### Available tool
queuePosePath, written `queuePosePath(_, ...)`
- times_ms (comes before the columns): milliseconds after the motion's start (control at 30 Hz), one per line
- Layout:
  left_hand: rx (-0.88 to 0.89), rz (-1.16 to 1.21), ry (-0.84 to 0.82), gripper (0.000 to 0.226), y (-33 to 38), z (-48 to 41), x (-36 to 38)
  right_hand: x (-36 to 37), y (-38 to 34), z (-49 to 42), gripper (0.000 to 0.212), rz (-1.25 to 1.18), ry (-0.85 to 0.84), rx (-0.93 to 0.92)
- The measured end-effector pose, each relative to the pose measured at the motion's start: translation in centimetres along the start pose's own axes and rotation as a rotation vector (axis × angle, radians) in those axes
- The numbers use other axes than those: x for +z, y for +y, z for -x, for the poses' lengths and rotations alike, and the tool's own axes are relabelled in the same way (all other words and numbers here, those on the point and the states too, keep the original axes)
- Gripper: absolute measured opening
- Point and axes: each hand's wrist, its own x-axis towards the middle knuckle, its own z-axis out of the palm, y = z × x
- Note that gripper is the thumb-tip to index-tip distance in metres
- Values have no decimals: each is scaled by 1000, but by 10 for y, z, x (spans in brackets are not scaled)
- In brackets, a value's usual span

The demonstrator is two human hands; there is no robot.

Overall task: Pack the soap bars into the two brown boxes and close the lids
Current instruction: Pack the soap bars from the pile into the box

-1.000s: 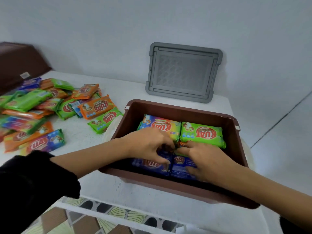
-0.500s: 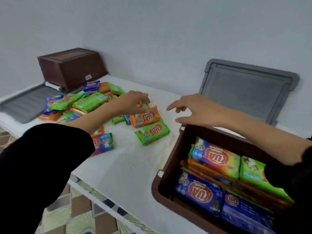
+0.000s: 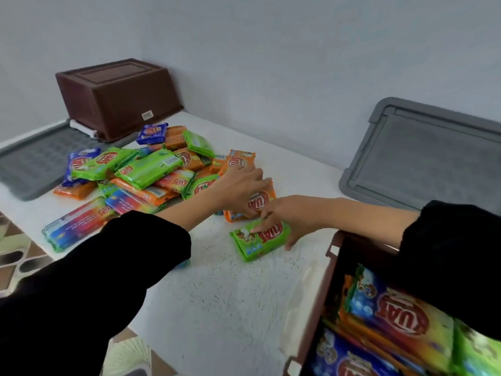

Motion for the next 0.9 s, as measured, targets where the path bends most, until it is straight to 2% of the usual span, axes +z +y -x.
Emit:
queuePosePath(333, -12, 51, 4, 75, 1, -1, 4, 15, 15, 4, 63, -27, 103, -102)
queuePosePath(533, -51, 72, 25, 78, 1, 3, 5, 33, 20, 16, 80, -165, 123, -110)
queuePosePath(667, -85, 91, 14, 77, 5, 2, 3, 40, 24, 14, 72, -204, 169, -106)
queuePosePath(767, -98, 144, 14, 77, 7, -1, 1, 31, 26, 17, 76, -154, 173, -104)
queuePosePath(833, -103, 176, 34, 76, 7, 0, -2, 23, 29, 33, 80, -156, 248, -65)
queuePosePath(900, -108, 218, 86, 74, 7, 1, -11, 15, 35, 57, 74, -174, 356, 1)
